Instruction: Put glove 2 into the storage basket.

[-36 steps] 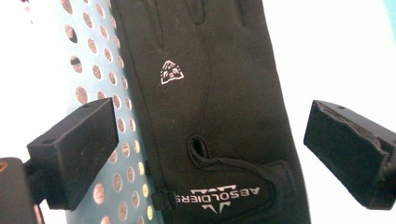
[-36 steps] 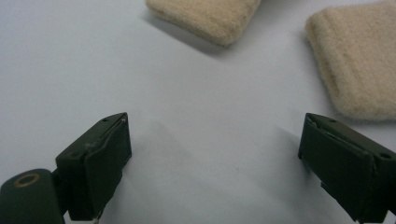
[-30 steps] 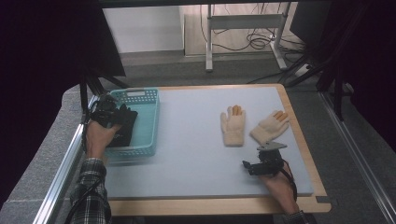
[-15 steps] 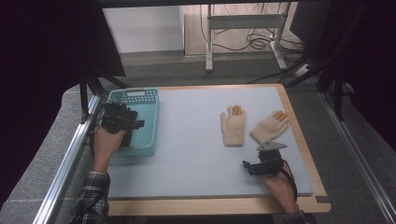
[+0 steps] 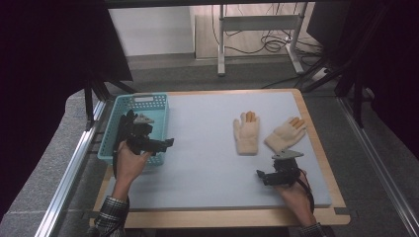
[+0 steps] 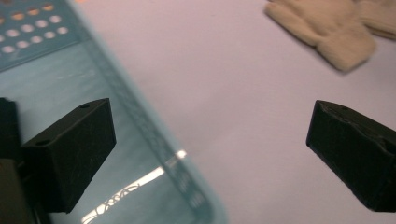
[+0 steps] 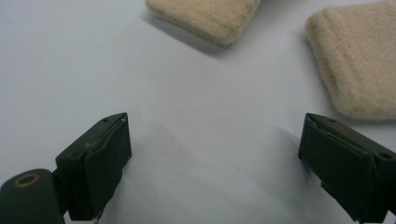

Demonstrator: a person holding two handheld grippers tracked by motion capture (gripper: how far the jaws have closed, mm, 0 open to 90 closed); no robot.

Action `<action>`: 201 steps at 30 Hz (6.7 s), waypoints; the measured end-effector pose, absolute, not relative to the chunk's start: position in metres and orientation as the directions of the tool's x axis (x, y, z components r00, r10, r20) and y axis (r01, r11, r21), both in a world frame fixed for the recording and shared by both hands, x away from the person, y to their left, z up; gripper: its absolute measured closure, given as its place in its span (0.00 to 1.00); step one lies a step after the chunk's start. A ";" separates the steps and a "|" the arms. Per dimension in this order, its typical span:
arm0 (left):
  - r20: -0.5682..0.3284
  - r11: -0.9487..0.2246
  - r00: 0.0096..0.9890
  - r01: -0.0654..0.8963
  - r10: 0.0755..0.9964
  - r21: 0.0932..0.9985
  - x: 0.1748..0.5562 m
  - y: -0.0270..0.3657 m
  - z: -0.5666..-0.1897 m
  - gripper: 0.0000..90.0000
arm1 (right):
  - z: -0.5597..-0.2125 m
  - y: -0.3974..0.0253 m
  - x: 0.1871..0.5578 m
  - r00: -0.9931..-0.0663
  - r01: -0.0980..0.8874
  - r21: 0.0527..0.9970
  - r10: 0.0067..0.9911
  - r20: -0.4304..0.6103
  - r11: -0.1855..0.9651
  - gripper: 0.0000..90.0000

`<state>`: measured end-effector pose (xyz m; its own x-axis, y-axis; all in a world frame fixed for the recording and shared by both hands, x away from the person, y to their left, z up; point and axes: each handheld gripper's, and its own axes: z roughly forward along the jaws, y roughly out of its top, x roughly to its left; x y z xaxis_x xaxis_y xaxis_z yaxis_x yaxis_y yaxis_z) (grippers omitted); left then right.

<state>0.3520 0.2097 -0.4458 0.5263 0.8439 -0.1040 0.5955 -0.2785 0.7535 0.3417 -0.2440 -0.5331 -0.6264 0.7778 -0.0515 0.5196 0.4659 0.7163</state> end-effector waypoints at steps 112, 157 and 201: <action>-0.035 -0.431 0.631 0.569 0.775 0.701 0.288 0.129 -0.550 0.03 | -0.491 -0.150 0.366 -0.755 0.442 0.751 0.655 0.016 0.491 0.56; -0.035 -0.431 0.631 0.569 0.775 0.700 0.288 0.129 -0.550 0.03 | -0.489 -0.310 0.452 -0.354 0.631 0.738 0.935 0.002 0.237 0.42; -0.035 -0.431 0.630 0.569 0.775 0.700 0.288 0.129 -0.550 0.03 | -0.499 -0.323 0.422 -0.390 0.642 0.732 0.919 0.058 0.226 0.97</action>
<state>0.2881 0.1294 -0.5495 0.6304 0.7755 -0.0350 0.5694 -0.4313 0.6999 0.4218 -0.3229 -0.4985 -0.3902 0.9189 0.0581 0.6422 0.2264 0.7324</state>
